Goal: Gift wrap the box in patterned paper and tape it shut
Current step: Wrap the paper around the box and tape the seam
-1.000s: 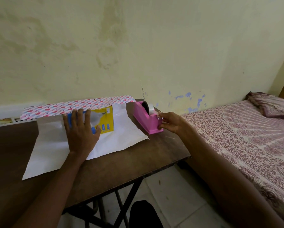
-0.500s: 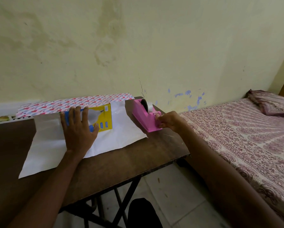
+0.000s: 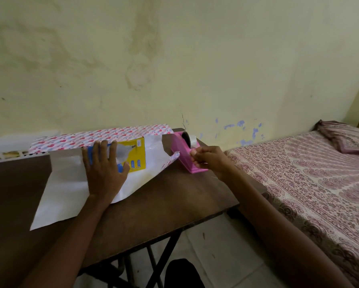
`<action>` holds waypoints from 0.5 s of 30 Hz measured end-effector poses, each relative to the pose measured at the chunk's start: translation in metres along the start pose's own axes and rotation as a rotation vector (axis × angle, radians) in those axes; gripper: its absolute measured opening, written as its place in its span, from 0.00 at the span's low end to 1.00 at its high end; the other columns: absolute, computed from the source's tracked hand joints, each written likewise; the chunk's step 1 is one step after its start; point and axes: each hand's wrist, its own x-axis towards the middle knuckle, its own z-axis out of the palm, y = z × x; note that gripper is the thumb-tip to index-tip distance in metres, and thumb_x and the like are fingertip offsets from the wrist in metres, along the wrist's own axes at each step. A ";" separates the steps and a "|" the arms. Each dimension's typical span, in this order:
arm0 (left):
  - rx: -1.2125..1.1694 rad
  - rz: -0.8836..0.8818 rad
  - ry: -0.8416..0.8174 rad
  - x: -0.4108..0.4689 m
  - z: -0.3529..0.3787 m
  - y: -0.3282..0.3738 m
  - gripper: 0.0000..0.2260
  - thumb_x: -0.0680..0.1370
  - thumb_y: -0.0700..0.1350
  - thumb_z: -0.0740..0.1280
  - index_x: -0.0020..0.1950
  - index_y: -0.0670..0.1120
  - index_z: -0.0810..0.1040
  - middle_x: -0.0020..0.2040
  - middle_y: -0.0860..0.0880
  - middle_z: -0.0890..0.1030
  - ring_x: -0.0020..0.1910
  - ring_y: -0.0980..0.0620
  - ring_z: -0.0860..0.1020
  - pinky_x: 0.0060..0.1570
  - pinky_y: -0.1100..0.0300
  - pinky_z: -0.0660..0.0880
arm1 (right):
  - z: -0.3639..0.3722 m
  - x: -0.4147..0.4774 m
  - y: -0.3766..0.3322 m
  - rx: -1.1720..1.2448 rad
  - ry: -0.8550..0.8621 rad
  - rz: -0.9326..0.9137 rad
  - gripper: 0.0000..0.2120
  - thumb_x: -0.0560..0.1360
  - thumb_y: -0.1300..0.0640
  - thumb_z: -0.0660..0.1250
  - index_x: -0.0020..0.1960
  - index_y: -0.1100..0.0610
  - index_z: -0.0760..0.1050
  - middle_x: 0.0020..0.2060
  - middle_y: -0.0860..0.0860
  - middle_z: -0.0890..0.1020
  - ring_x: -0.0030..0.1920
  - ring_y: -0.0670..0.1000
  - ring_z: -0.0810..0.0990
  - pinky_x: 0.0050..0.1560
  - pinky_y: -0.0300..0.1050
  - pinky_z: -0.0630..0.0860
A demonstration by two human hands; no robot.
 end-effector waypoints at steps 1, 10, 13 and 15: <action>-0.001 -0.003 0.005 0.000 -0.001 -0.002 0.29 0.74 0.55 0.66 0.69 0.41 0.69 0.66 0.37 0.70 0.69 0.36 0.66 0.72 0.39 0.53 | 0.009 0.001 -0.004 0.012 -0.020 -0.006 0.10 0.76 0.60 0.70 0.47 0.68 0.81 0.36 0.56 0.80 0.36 0.50 0.78 0.40 0.41 0.78; -0.023 -0.014 0.018 -0.001 -0.001 0.000 0.30 0.72 0.55 0.70 0.69 0.41 0.71 0.66 0.38 0.72 0.68 0.36 0.67 0.71 0.38 0.56 | 0.062 0.003 -0.031 0.287 -0.169 -0.087 0.07 0.80 0.63 0.64 0.52 0.64 0.80 0.41 0.54 0.84 0.43 0.51 0.83 0.44 0.42 0.80; -0.023 -0.026 -0.023 -0.002 0.000 0.001 0.31 0.72 0.56 0.70 0.70 0.41 0.71 0.67 0.38 0.72 0.69 0.37 0.67 0.71 0.38 0.57 | 0.075 0.007 -0.043 0.267 -0.200 -0.151 0.10 0.76 0.66 0.68 0.57 0.62 0.79 0.46 0.57 0.85 0.45 0.54 0.84 0.46 0.45 0.80; -0.024 -0.038 -0.046 -0.002 0.001 0.000 0.31 0.72 0.57 0.69 0.71 0.42 0.71 0.68 0.38 0.72 0.70 0.37 0.67 0.71 0.38 0.58 | 0.089 0.012 -0.049 0.198 -0.173 -0.184 0.10 0.75 0.66 0.70 0.56 0.62 0.80 0.48 0.57 0.85 0.47 0.53 0.84 0.47 0.46 0.81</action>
